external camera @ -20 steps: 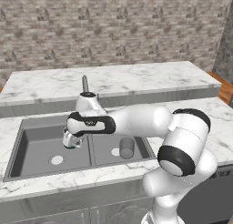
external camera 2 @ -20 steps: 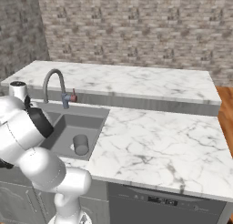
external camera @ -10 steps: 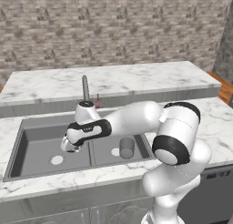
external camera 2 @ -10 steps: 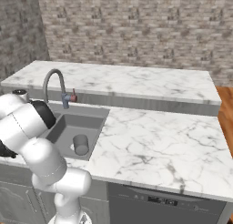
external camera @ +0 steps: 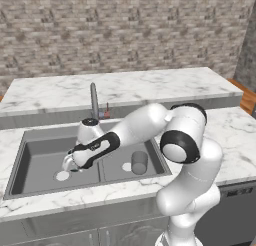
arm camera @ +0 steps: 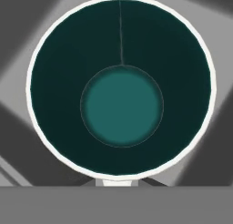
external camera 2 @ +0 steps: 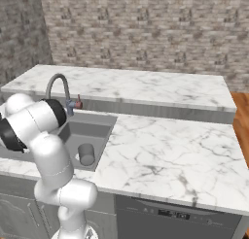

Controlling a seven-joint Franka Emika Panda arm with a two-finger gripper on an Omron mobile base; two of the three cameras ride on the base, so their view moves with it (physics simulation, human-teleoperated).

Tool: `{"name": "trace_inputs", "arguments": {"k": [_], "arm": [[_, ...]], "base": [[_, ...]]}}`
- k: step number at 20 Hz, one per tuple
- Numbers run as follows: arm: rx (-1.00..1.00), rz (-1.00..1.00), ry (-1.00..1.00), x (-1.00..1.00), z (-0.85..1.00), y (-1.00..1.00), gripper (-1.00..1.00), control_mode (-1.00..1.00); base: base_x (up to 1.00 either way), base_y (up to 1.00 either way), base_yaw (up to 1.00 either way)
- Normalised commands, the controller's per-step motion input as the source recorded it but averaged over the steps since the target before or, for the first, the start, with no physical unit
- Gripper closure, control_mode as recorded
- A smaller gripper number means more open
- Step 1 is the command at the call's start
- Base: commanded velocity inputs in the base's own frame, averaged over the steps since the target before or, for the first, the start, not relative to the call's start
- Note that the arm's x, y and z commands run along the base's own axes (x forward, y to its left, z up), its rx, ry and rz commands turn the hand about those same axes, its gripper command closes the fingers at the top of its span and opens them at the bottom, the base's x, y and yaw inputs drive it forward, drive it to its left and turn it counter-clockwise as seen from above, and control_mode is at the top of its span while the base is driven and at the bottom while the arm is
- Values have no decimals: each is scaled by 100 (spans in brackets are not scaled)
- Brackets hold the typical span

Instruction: Move any existing items from the left basin to the right basin for drying. Then move the mug from the counter to the left basin of the sink for washing.

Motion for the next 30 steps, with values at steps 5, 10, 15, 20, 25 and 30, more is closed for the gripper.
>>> {"name": "trace_inputs", "arguments": {"k": [5,10,15,20,25,30], "arm": [[-1,0,0,5,-19,3,100,-100],[0,0,2,14,-16,0,100,-100],[0,0,3,17,-13,0,100,-100],[-1,-1,7,30,-24,4,100,-100],[-2,0,7,29,-30,7,100,-100],[-3,-1,4,35,-31,11,100,-100]], "base": [[0,0,0],[0,0,0],[0,0,0],[0,0,0],[0,0,0],[0,0,0]]}}
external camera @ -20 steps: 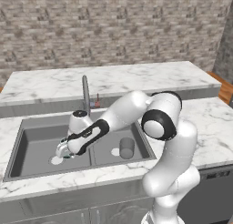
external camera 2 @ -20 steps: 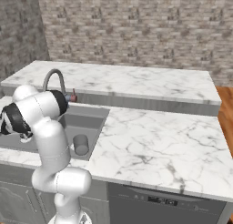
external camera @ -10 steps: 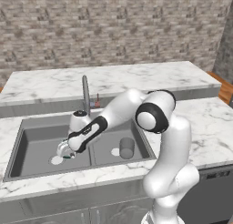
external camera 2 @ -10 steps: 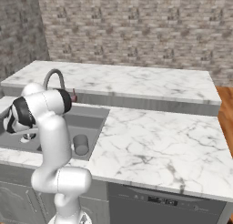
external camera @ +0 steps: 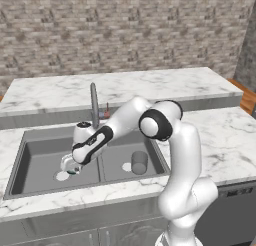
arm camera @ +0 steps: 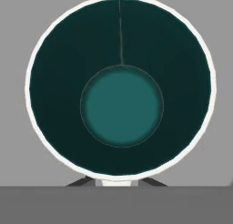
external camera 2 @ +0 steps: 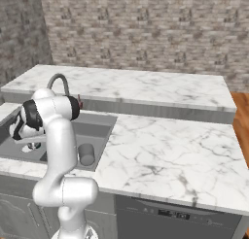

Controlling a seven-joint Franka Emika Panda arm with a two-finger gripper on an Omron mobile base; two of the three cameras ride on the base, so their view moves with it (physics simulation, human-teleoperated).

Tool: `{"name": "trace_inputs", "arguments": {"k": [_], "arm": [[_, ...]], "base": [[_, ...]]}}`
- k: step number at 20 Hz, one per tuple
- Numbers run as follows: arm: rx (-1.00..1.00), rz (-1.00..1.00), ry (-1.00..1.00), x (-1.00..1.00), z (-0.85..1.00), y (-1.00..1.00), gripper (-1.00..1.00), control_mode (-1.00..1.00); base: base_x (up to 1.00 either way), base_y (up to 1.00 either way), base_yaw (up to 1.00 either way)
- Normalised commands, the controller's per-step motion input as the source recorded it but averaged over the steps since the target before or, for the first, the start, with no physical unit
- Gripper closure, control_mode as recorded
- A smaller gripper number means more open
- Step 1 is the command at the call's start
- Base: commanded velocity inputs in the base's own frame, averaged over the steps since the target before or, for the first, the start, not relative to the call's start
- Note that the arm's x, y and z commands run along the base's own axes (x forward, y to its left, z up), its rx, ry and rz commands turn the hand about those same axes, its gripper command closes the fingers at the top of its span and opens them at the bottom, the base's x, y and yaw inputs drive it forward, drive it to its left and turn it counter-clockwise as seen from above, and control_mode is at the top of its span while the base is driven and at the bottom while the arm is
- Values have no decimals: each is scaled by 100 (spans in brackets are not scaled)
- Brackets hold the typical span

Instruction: Move any existing items from the left basin to the right basin for drying. Then move the mug from the counter to the left basin of the sink for washing.

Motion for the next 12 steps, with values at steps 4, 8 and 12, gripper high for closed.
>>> {"name": "trace_inputs", "arguments": {"k": [4,8,12], "arm": [[-3,-1,1,30,-36,8,100,-100],[-4,-1,1,31,-37,11,100,-100],[-4,-1,0,27,-31,13,100,-100]], "base": [[0,0,0],[0,0,0],[0,0,0]]}}
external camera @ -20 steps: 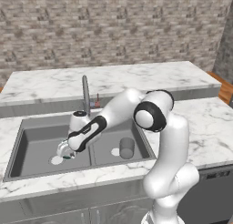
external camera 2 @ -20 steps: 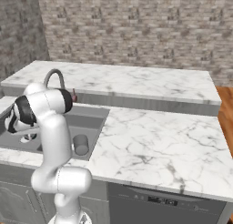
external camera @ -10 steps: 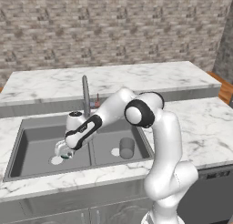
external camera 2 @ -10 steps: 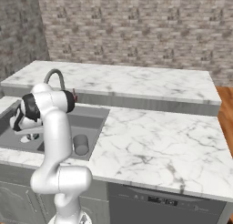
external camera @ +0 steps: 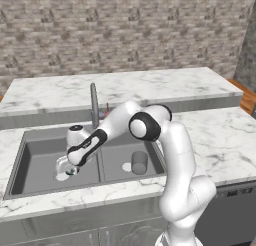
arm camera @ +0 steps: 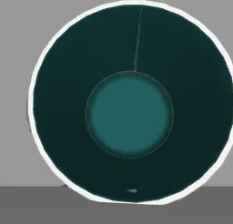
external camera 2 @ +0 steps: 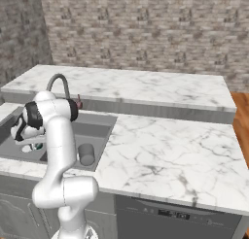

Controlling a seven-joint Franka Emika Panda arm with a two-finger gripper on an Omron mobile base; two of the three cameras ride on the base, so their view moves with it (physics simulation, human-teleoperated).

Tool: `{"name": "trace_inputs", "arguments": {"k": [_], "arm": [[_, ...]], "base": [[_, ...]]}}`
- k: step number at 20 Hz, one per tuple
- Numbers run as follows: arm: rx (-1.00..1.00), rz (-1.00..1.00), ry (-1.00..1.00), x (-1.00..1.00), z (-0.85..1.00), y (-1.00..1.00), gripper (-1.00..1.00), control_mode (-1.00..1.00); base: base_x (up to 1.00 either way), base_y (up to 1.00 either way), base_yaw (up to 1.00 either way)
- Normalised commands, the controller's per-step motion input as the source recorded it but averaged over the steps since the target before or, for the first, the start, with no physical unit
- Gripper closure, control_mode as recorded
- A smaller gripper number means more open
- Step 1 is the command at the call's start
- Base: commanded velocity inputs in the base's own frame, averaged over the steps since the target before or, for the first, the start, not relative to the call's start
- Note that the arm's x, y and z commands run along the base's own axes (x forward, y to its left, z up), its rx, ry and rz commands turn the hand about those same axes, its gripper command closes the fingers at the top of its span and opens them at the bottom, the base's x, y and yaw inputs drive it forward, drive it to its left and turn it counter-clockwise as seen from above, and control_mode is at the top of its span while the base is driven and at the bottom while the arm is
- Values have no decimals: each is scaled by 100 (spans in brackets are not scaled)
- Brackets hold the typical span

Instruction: Move any existing items from the left basin to the right basin for drying. Then move the mug from the counter to the left basin of the sink for washing.

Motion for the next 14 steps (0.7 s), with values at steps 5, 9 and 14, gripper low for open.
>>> {"name": "trace_inputs", "arguments": {"k": [5,9,14], "arm": [[-2,-1,0,9,-23,7,100,-100],[0,-2,-1,0,4,0,-100,-100],[0,-4,-3,0,37,-3,-100,-100]], "base": [[0,0,0],[0,0,0],[0,0,0]]}}
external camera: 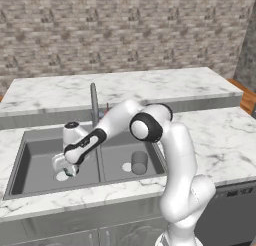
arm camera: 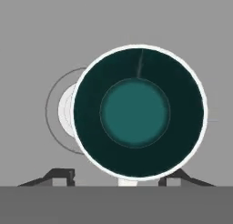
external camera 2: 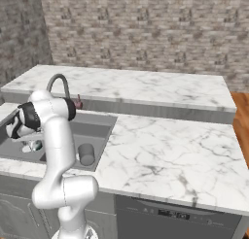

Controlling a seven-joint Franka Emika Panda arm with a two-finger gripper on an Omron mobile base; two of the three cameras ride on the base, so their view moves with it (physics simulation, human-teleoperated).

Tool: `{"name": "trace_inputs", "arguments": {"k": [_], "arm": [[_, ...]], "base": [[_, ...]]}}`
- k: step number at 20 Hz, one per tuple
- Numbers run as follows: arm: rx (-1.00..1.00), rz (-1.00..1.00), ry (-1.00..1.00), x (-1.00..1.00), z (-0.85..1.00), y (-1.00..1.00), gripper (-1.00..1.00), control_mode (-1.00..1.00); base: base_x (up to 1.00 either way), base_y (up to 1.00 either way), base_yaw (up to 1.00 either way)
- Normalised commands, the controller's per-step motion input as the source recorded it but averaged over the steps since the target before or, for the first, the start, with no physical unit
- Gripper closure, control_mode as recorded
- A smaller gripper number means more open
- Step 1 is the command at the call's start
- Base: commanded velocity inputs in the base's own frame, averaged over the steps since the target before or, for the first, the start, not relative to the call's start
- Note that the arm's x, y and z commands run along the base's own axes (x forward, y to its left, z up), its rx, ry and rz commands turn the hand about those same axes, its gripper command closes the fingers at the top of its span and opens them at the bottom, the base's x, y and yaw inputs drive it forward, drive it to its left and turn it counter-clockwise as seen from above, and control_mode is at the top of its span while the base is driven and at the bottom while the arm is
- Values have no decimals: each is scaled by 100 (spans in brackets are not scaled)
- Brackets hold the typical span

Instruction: Move any existing items from the left basin to the right basin for drying. Then move the mug from the counter to the left basin of the sink for washing.

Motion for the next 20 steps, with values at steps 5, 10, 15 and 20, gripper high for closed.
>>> {"name": "trace_inputs", "arguments": {"k": [5,10,15,20], "arm": [[0,-5,-9,-15,39,-8,-100,-100],[0,-7,-14,-40,47,-23,-100,-100],[0,-9,-12,-40,60,-34,-100,-100],[1,-10,-6,-30,73,-39,-100,-100]], "base": [[0,0,0],[0,0,0],[0,0,0],[0,0,0]]}}
